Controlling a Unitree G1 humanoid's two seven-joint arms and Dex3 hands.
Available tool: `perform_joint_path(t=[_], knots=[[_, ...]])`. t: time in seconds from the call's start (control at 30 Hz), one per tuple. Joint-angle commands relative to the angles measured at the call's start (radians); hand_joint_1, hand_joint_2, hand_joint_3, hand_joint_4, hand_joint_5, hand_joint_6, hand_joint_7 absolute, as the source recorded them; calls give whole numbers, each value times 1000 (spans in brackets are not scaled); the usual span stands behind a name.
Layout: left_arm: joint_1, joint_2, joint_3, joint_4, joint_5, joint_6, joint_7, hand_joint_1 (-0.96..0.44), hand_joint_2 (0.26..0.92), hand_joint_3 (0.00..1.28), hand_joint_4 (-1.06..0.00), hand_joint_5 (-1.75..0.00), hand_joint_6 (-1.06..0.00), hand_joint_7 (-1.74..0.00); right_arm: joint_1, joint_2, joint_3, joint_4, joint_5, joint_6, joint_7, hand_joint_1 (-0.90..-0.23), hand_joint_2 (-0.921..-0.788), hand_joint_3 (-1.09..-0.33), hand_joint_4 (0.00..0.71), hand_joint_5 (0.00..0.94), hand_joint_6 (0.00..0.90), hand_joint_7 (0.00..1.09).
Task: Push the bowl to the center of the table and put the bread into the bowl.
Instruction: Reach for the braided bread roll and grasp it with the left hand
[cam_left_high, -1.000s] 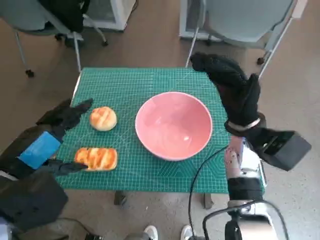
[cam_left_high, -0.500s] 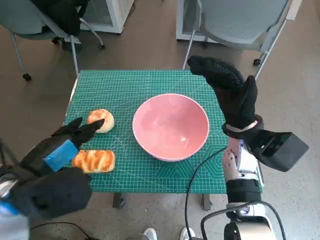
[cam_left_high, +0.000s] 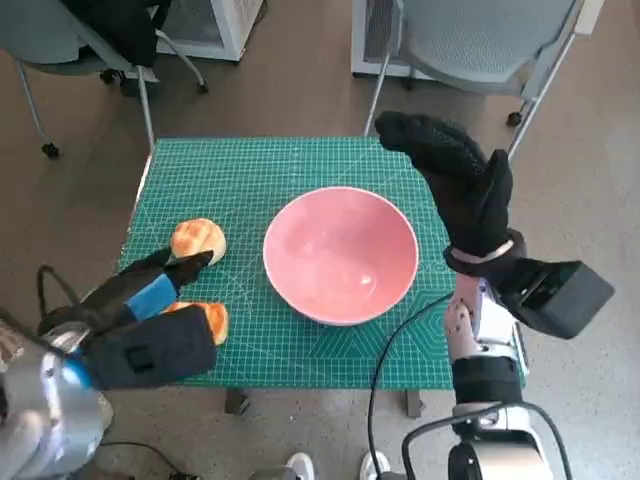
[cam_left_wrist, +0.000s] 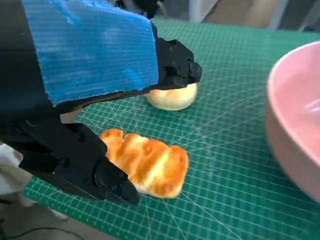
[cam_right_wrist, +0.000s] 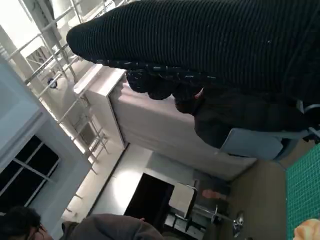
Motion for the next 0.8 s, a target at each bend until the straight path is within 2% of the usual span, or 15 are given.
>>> perform_joint_path(t=[0.03,0.33,0.8], knots=[[-35,-22,-42,58,41,-9,-6,-142,686,5,-82,-5,-282,-15,11,-1,1,5,10,19,13,-679,-921,-864,101,1,94,128],[-78,-58,-88,170,77,-25,-21,-144,688,4,-82,-1,-290,-10,17,-4,-5,-7,21,35,22,-682,-921,-862,99,0,88,137],[-124,-106,-127,343,107,-74,-34,-146,691,4,-83,0,-288,-3,25,-4,-8,-22,21,44,22,-681,-921,-862,94,0,79,155]])
